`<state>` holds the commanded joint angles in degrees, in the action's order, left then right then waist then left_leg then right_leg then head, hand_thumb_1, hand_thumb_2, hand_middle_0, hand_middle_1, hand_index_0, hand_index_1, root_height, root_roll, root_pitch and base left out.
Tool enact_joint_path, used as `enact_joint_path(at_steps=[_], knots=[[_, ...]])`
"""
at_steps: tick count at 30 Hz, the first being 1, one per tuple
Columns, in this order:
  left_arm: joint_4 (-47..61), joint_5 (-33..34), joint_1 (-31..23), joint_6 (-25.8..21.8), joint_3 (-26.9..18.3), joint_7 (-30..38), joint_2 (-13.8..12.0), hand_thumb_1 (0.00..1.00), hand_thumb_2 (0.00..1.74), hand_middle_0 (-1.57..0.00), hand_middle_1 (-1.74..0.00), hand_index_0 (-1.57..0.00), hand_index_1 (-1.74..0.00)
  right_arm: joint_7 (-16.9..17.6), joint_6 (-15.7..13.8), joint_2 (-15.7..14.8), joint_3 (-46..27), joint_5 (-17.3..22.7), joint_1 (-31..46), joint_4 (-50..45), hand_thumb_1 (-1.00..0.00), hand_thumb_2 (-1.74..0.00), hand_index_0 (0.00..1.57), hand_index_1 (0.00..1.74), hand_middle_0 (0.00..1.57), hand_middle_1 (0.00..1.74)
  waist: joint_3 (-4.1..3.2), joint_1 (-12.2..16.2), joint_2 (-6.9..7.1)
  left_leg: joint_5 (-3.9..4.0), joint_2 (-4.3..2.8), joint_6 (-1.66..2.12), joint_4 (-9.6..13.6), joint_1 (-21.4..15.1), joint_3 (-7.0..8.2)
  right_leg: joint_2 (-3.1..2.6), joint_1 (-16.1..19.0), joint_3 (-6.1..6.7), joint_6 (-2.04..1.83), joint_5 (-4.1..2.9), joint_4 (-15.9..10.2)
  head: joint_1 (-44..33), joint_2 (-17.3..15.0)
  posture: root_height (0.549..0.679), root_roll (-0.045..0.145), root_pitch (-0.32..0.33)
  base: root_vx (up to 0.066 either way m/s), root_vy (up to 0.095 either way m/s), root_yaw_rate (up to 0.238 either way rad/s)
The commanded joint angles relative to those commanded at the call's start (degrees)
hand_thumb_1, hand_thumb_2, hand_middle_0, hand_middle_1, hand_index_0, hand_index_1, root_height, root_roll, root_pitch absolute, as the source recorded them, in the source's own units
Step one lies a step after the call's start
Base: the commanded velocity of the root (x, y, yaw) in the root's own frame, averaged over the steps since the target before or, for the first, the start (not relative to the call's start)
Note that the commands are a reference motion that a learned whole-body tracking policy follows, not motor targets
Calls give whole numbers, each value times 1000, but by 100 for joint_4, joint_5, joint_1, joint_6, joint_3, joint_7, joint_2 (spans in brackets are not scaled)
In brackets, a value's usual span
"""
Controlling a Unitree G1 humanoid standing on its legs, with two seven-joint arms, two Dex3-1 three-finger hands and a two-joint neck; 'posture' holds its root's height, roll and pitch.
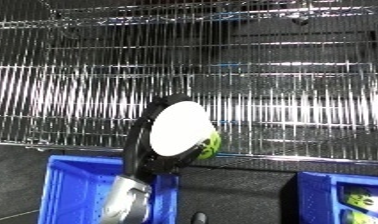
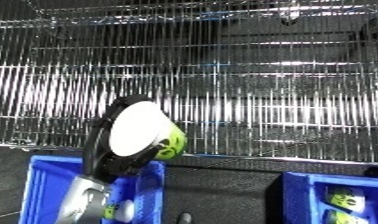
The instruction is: Pick up the object and place it into the box
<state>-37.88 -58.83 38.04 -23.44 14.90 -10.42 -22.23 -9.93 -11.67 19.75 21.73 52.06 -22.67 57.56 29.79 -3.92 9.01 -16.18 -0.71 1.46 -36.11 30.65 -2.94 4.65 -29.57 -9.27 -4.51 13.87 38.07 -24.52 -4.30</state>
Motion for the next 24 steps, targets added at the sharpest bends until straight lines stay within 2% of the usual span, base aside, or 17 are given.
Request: enact_joint_path(at_steps=[7,18,21,24], knots=[[703,34,-498,-441,-350,119,-58,850,1479,-1334,-1479,-1334,-1479,-25,-79,10,-214,80,209,63,0,0,0,0,0,0,0,-218,-141,78,111,6,218,-228,-71,97,210,-97,17,53,-62,-118,-65,647,9,113,-20,-15,131],[1316,238,-1359,-943,-1203,608,-497,850,1479,-1334,-1479,-1334,-1479,-183,-356,18,-569,158,753,328,0,0,0,0,0,0,0,-616,-333,155,298,8,446,-588,-224,272,624,-310,100,237,-93,-832,51,650,31,76,4,-29,154],[1267,349,-1616,-904,-1379,695,-581,850,1479,-1334,-1479,-1334,-1479,-156,-347,36,-594,127,816,407,0,0,0,0,0,0,0,-721,-377,155,339,11,449,-623,-269,291,696,-372,124,282,-76,-1017,51,651,36,70,0,12,127],[991,419,-1893,-825,-1516,786,-632,850,1479,-1334,-1479,-1334,-1479,-171,-323,66,-614,138,848,537,0,0,0,0,0,0,0,-816,-385,148,359,17,439,-652,-300,286,768,-421,146,329,-45,-1293,92,651,38,63,13,15,137]])
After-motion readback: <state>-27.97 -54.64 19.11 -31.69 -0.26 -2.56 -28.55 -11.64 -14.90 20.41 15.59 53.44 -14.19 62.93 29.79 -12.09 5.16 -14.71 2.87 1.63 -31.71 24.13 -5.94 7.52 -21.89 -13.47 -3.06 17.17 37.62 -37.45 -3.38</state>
